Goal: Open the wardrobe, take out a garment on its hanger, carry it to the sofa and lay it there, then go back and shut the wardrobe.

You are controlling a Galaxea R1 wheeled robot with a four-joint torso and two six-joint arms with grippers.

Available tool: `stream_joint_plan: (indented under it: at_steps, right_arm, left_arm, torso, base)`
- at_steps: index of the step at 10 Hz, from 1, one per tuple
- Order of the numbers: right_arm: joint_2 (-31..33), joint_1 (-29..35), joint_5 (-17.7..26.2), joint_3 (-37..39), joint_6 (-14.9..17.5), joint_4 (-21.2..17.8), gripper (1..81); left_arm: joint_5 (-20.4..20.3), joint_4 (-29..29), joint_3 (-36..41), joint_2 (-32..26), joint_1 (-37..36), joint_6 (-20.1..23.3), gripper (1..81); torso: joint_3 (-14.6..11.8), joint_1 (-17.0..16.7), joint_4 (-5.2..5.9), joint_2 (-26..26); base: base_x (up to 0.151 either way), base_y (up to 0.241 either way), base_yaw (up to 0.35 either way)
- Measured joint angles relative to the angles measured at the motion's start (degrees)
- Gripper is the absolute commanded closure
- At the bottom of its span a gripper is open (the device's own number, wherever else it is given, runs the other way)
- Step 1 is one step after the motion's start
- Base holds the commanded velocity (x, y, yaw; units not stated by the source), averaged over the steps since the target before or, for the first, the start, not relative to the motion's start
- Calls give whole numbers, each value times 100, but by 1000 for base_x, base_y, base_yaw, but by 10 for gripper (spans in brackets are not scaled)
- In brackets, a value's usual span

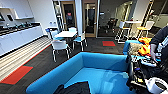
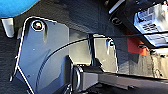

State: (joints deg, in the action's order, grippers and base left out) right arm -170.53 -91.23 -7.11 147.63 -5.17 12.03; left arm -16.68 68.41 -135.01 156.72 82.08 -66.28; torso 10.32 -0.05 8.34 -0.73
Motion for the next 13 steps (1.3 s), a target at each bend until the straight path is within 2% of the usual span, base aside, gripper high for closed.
stream_joint_plan:
  at_steps: [7,13]
  right_arm:
    - [13,-2,2,15,0,0,10]
    - [13,-5,0,15,0,1,10]
  left_arm:
    - [-2,90,-30,76,15,2,10]
    - [-2,115,-30,78,13,2,10]
  torso:
    - [0,-2,-2,-5]
    - [0,2,-2,-5]
  base:
    - [-111,0,0]
    - [-78,0,0]
